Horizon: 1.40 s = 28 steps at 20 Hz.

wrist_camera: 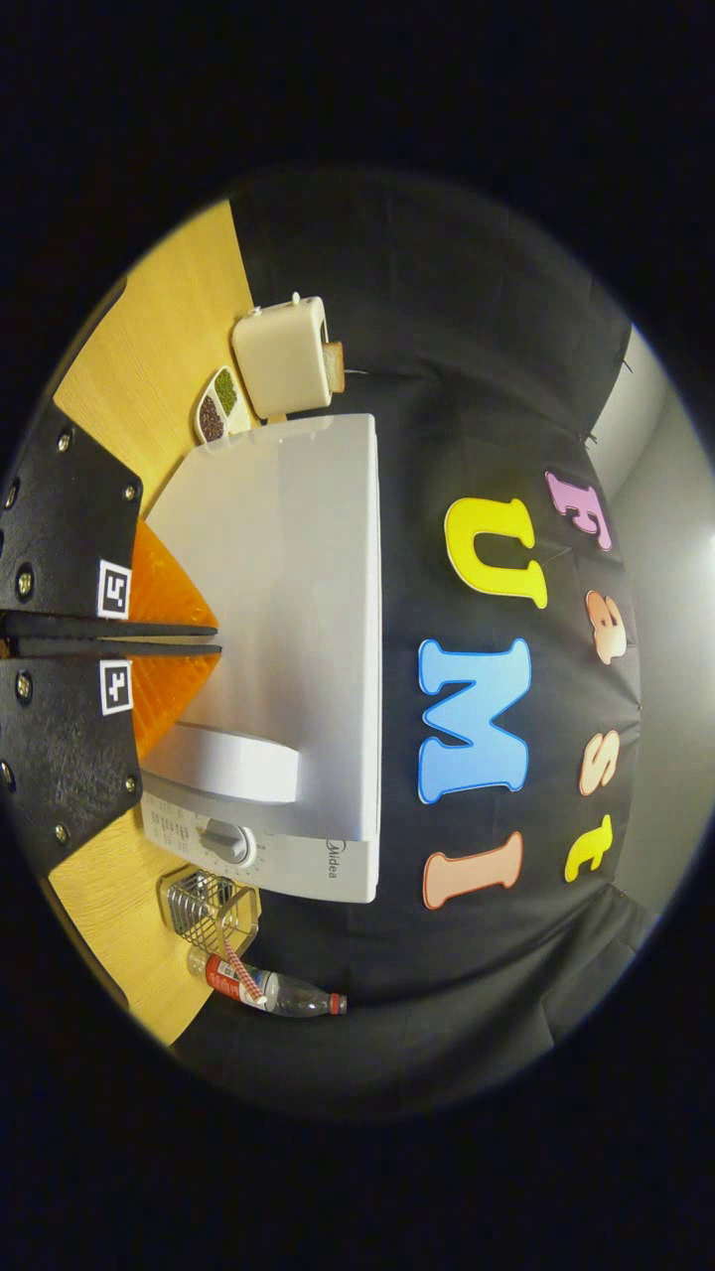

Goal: Open the microwave, put the food inside, and close the microwave door.

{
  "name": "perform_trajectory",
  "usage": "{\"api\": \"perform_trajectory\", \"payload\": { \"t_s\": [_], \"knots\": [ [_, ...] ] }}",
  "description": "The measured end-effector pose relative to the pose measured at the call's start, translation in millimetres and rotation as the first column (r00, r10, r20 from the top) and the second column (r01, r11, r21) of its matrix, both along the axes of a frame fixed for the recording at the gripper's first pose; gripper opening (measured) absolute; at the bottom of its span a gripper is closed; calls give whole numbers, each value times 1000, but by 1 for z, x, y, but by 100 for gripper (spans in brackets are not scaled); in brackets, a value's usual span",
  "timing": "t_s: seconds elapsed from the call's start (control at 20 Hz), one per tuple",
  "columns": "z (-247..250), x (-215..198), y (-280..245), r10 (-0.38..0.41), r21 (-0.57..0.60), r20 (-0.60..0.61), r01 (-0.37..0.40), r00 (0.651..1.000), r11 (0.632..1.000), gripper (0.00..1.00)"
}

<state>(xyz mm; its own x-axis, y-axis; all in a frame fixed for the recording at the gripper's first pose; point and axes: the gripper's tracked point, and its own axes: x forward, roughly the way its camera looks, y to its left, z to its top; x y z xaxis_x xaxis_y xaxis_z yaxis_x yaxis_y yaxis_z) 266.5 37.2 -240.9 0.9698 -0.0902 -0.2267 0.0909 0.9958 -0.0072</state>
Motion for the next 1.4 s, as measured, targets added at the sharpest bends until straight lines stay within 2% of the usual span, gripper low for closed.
{"api": "perform_trajectory", "payload": {
  "t_s": [0.35, 0.5, 0.6, 0.75, 1.1, 1.3, 1.4],
  "knots": [
    [-16, 43, -28, -80, -54, -6, 79, 997, 995, 1],
    [-15, 47, -30, -91, -143, 8, 92, 996, 985, 1],
    [-23, 45, -23, -66, -102, -32, 62, 997, 993, 2],
    [-8, 22, -15, -36, -4, -37, 36, 999, 999, 1],
    [64, -72, -2, 67, -55, 46, -64, 997, 996, 1],
    [115, -136, -11, 38, -46, 118, -33, 992, 998, 1],
    [124, -165, -14, 38, -23, 115, -36, 993, 999, 1]
  ]
}}
